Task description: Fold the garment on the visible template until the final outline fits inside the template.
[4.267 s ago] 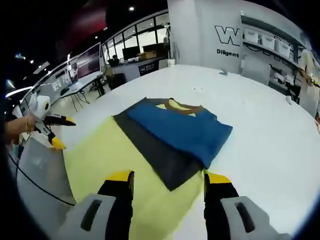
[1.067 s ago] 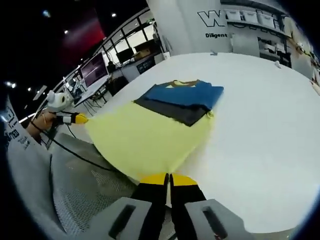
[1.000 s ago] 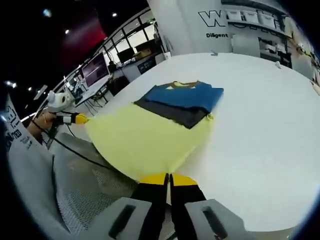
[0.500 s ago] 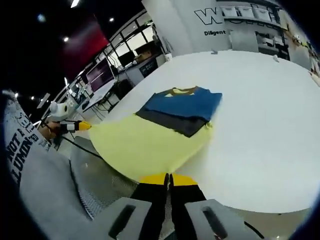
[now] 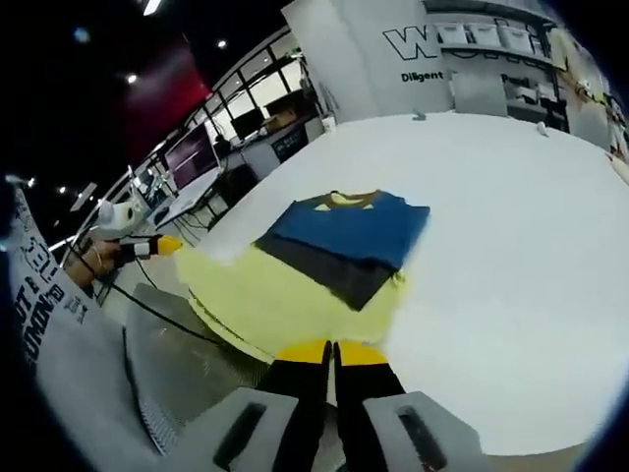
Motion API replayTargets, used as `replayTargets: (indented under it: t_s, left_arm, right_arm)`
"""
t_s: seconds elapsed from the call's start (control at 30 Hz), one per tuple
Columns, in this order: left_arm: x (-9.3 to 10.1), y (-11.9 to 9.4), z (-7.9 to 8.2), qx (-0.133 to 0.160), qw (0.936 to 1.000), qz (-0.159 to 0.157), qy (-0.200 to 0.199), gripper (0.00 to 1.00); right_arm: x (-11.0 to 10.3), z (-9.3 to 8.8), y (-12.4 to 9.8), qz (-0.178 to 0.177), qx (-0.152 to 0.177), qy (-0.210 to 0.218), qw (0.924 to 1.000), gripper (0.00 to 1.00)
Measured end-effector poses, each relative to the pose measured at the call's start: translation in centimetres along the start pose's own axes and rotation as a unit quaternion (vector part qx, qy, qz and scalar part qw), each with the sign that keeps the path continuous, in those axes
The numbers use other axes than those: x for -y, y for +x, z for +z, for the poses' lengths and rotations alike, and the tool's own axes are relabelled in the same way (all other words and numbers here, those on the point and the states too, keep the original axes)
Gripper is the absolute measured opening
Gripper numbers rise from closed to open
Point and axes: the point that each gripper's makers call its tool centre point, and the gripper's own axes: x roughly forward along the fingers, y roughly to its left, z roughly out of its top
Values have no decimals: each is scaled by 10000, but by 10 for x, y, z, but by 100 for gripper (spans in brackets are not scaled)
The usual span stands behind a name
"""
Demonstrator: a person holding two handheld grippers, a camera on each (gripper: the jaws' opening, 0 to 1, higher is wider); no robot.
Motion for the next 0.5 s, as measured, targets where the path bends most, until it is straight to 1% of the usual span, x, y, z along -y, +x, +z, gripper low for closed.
replayTargets:
  t_s: [0.07,0.1,0.13,0.23,0.3,0.4,0.43,0.47,0.5]
  left_arm:
    - [2,-7,-1,13,10000,32,-28,0]
    - [3,-16,-1,80,9998,82,-134,0]
    - [4,-21,-4,69,9998,59,-176,0]
    - [1,-20,-13,-39,9999,46,-152,0]
    - [1,-18,-13,-3,9999,18,-159,0]
    - [-5,-7,-8,62,9999,13,-143,0]
    - [-11,-1,3,168,9998,77,22,0]
    - [-18,7,19,315,9993,183,107,0]
    - [-21,10,28,421,9988,198,165,0]
  right_arm:
    - [-6,0,-7,47,14,71,10000,0]
    - [-11,-1,-15,72,25,133,9999,0]
    - [-16,-4,-19,94,-12,143,9999,0]
    - [-17,-10,-19,144,-48,243,9996,0]
    - [-16,-11,-19,130,-31,262,9996,0]
    - [-10,-1,-14,188,82,376,9991,0]
    - [-5,6,-13,167,129,327,9992,0]
    - [3,14,-9,37,117,121,9999,0]
    - [6,22,-7,27,207,122,9997,0]
